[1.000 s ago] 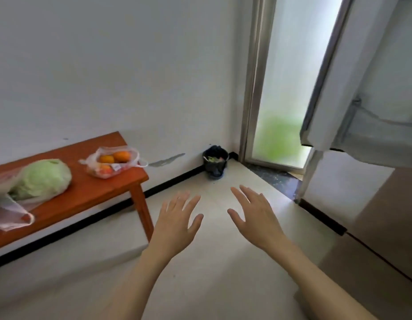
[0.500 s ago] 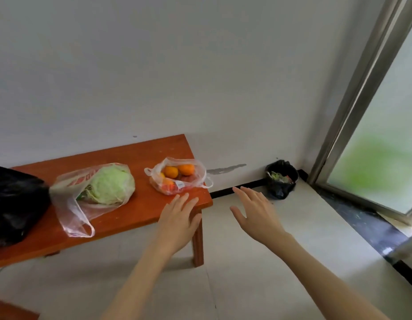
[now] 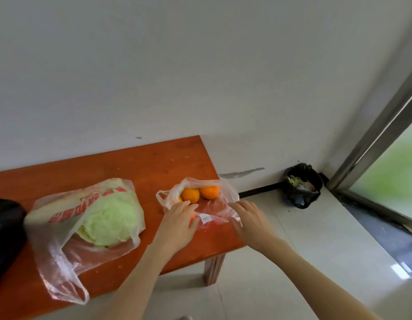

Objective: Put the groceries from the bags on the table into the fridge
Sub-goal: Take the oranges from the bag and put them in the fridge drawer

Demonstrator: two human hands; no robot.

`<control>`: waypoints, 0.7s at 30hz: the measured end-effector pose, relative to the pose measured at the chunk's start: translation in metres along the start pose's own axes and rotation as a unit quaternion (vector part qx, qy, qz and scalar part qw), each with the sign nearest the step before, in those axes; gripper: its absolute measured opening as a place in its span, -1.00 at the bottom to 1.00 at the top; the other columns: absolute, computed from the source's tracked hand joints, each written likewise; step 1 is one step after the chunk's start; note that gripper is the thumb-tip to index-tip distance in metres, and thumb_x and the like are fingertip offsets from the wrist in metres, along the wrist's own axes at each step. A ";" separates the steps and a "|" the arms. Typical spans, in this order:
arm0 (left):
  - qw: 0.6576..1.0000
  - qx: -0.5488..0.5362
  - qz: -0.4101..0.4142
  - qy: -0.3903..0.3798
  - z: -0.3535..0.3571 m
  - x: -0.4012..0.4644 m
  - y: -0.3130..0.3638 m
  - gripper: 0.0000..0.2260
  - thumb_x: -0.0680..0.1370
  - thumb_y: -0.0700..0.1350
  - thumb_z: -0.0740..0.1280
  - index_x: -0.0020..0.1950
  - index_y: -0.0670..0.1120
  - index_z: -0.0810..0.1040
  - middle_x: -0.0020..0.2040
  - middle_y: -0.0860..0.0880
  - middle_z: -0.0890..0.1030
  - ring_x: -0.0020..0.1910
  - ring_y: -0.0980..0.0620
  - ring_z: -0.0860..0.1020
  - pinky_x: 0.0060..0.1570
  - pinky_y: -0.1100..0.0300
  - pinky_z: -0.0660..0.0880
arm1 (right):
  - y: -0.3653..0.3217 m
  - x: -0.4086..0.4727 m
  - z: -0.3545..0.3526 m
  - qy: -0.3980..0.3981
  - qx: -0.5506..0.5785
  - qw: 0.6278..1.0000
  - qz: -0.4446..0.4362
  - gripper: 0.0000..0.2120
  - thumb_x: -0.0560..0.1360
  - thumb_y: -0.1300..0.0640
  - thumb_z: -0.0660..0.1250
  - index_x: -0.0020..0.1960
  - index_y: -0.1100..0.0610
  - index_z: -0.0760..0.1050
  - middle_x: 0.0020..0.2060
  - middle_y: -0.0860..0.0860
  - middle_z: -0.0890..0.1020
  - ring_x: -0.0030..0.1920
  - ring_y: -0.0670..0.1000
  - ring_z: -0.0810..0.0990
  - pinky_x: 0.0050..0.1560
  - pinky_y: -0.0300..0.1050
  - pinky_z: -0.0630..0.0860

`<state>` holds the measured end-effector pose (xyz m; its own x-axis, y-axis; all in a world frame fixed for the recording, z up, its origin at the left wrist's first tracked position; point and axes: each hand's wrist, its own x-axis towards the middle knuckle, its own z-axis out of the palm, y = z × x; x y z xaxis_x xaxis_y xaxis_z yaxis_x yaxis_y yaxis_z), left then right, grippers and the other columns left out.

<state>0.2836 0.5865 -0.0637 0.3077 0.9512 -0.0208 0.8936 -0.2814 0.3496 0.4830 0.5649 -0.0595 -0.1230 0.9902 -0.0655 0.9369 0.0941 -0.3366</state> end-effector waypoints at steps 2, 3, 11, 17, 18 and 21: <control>1.000 0.011 0.013 -0.022 0.002 0.023 -0.014 -0.62 0.61 0.01 0.11 0.44 0.03 0.26 0.46 0.03 0.27 0.44 0.07 0.21 0.39 0.15 0.17 | -0.005 0.027 0.011 -0.001 -0.007 1.000 0.007 -0.63 0.60 -0.01 0.07 0.39 -0.01 0.28 0.35 -0.02 0.38 0.32 0.02 0.34 0.31 -0.09 0.29; 0.999 0.017 0.024 -0.030 0.003 0.034 -0.021 -0.62 0.61 0.00 0.12 0.44 0.03 0.26 0.45 0.03 0.28 0.44 0.07 0.21 0.40 0.15 0.15 | -0.006 0.041 0.015 0.002 -0.017 1.000 0.006 -0.65 0.61 -0.01 0.06 0.37 0.00 0.31 0.33 -0.03 0.40 0.31 0.02 0.36 0.29 -0.09 0.30; 0.992 0.018 0.093 -0.085 0.033 0.109 -0.053 -0.66 0.60 -0.11 0.16 0.38 -0.01 0.36 0.36 0.01 0.39 0.38 0.06 0.28 0.39 0.17 0.15 | 0.005 0.139 0.043 -0.082 -0.095 0.992 -0.007 -0.66 0.58 0.10 0.11 0.35 0.05 0.33 0.34 0.04 0.36 0.35 0.08 0.29 0.33 -0.03 0.28; 0.986 0.079 0.096 -0.112 0.048 0.151 -0.076 -0.59 0.50 -0.18 0.27 0.35 0.00 0.37 0.38 0.02 0.33 0.44 0.02 0.19 0.44 0.10 0.03 | 0.016 0.188 0.062 -0.140 -0.065 0.988 -0.017 -0.58 0.56 0.08 0.14 0.40 0.04 0.21 0.39 0.04 0.28 0.41 0.12 0.21 0.36 0.00 0.22; 0.986 0.088 0.080 -0.115 0.051 0.156 -0.080 -0.54 0.49 -0.13 0.31 0.38 0.02 0.33 0.42 0.02 0.28 0.46 0.00 0.15 0.46 0.03 0.01 | 0.019 0.196 0.064 -0.146 -0.057 0.987 -0.020 -0.56 0.56 0.04 0.15 0.42 0.03 0.18 0.40 0.03 0.26 0.42 0.12 0.20 0.37 0.02 0.22; 0.979 0.112 0.048 -0.165 0.057 0.168 -0.087 -0.33 0.43 0.05 0.38 0.47 0.06 0.15 0.48 0.01 0.15 0.48 -0.02 0.07 0.47 -0.07 -0.03 | 0.028 0.218 0.071 -0.182 -0.036 0.982 -0.031 -0.44 0.52 -0.05 0.23 0.44 -0.01 0.11 0.43 0.01 0.22 0.45 0.12 0.16 0.40 0.09 0.23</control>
<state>0.2766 0.7638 -0.1514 0.4496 0.8365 -0.3131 0.8932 -0.4233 0.1517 0.4594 0.7759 -0.1496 -0.2776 0.8809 -0.3833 0.9430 0.1737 -0.2838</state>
